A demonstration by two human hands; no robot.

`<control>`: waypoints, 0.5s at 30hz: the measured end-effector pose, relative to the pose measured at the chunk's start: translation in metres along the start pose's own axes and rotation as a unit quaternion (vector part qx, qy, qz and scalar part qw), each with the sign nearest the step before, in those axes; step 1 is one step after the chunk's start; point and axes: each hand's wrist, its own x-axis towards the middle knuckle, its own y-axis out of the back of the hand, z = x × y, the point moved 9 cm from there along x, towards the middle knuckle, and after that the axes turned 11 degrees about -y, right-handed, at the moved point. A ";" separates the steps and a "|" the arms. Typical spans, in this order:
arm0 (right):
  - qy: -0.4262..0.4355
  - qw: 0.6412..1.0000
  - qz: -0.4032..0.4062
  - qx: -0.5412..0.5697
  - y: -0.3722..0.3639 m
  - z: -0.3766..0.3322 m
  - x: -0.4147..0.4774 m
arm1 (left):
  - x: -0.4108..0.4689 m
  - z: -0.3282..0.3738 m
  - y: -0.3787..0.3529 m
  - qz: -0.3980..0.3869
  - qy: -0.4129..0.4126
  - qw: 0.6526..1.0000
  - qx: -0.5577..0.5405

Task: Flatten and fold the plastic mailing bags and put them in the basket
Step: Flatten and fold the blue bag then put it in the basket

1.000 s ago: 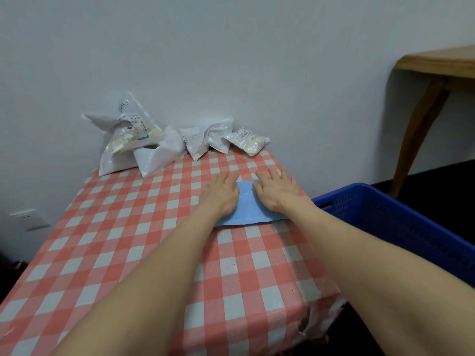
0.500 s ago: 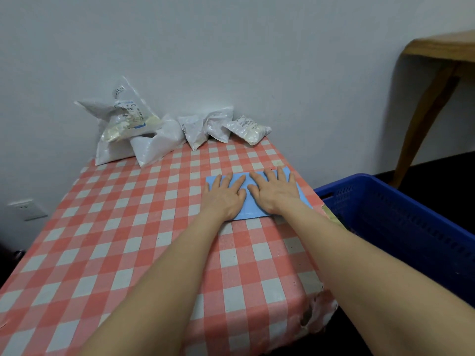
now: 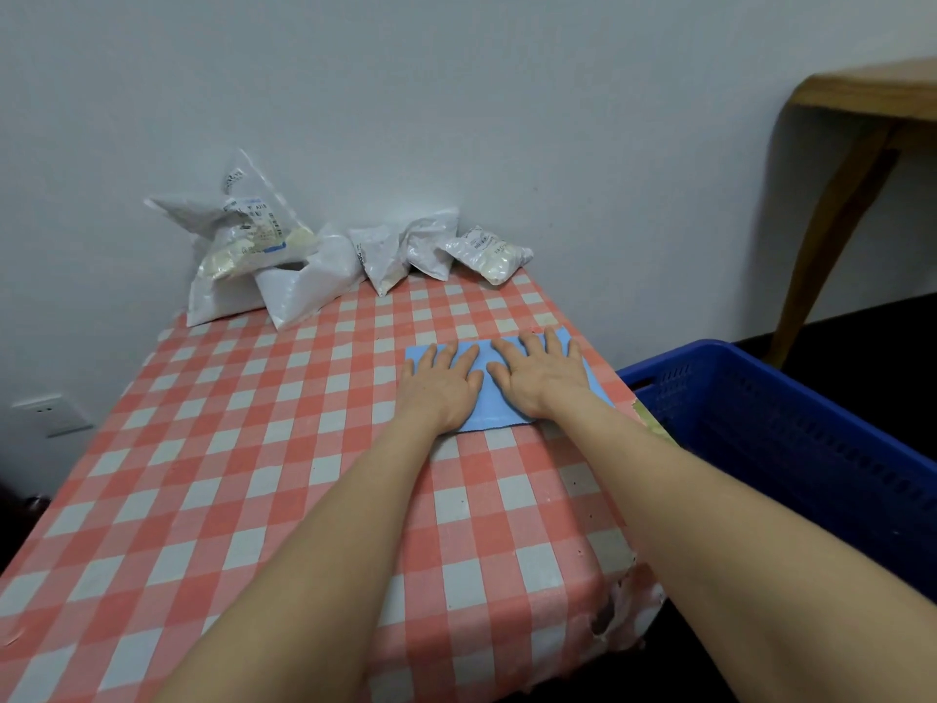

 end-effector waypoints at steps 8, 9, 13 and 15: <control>-0.096 0.979 0.043 0.175 0.058 0.050 -0.008 | -0.006 0.001 0.007 0.003 0.022 1.000 -0.022; -0.136 0.974 0.048 0.173 0.061 0.065 -0.013 | -0.007 0.002 0.006 -0.008 0.032 0.999 -0.027; -0.176 0.973 -0.022 0.151 0.041 0.084 -0.024 | -0.012 0.005 0.005 -0.024 0.065 0.997 -0.043; -0.166 0.959 -0.037 0.225 0.034 0.083 -0.023 | -0.015 0.008 0.004 -0.037 0.074 0.995 -0.050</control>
